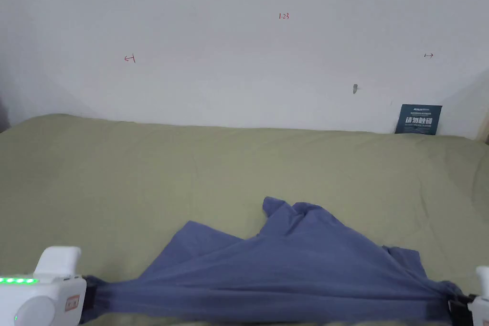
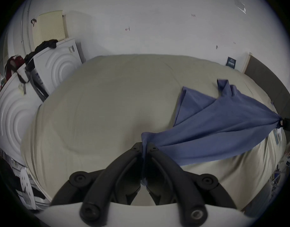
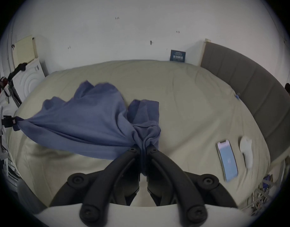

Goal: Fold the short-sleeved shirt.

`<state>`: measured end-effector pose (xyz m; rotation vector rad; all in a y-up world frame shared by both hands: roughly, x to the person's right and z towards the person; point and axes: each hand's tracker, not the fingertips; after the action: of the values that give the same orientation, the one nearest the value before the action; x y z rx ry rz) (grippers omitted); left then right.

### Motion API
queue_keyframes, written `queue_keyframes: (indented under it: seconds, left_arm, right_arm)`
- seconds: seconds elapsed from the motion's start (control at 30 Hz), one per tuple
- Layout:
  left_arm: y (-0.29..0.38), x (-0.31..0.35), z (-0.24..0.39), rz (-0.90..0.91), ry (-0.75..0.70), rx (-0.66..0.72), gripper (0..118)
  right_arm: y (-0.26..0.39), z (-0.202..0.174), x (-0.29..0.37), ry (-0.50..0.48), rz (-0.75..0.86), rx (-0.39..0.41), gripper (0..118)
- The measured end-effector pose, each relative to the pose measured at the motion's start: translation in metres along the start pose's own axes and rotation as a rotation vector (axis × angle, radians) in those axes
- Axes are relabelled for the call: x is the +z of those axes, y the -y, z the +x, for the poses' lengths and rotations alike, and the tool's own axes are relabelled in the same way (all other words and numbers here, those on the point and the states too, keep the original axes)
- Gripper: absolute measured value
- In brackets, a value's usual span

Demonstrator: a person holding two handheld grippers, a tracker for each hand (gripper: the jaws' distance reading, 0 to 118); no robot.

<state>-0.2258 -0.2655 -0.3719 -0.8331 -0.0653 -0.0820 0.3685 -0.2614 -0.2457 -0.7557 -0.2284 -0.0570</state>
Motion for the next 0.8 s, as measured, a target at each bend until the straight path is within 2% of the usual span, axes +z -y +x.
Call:
queue_keyframes:
  seconds: [0.1, 0.23, 0.47, 0.5, 0.53, 0.57, 0.6, 0.63, 0.8]
  left_arm:
    - [0.035, 0.017, -0.008, -0.034, 0.029, 0.027, 3]
    - [0.065, 0.035, -0.013, -0.052, 0.049, 0.048, 3]
    - [0.081, 0.041, -0.011, -0.071, 0.056, 0.068, 3]
    - [0.082, 0.042, -0.009, -0.060, 0.053, 0.068, 9]
    - [0.080, 0.045, -0.008, -0.050, 0.044, 0.064, 23]
    - [0.078, 0.048, -0.007, -0.038, 0.040, 0.064, 50]
    - [0.076, 0.052, -0.007, -0.026, 0.043, 0.064, 90]
    - [0.074, 0.058, -0.006, -0.008, 0.044, 0.064, 101]
    - [0.047, 0.111, 0.022, 0.186, 0.040, 0.031, 101]
  right_arm:
    - [0.043, 0.010, 0.021, -0.011, -0.033, -0.048, 9]
    - [0.082, 0.010, 0.043, -0.013, -0.056, -0.049, 9]
    - [0.098, 0.008, 0.038, -0.019, -0.091, -0.072, 10]
    - [0.097, 0.006, 0.039, -0.018, -0.089, -0.065, 19]
    - [0.095, 0.005, 0.041, -0.016, -0.081, -0.058, 40]
    - [0.094, 0.004, 0.045, -0.018, -0.078, -0.054, 71]
    - [0.092, 0.003, 0.048, -0.017, -0.073, -0.050, 105]
    - [0.088, 0.001, 0.054, -0.005, -0.028, -0.042, 114]
    - [0.059, -0.024, 0.096, -0.024, 0.181, -0.028, 115]
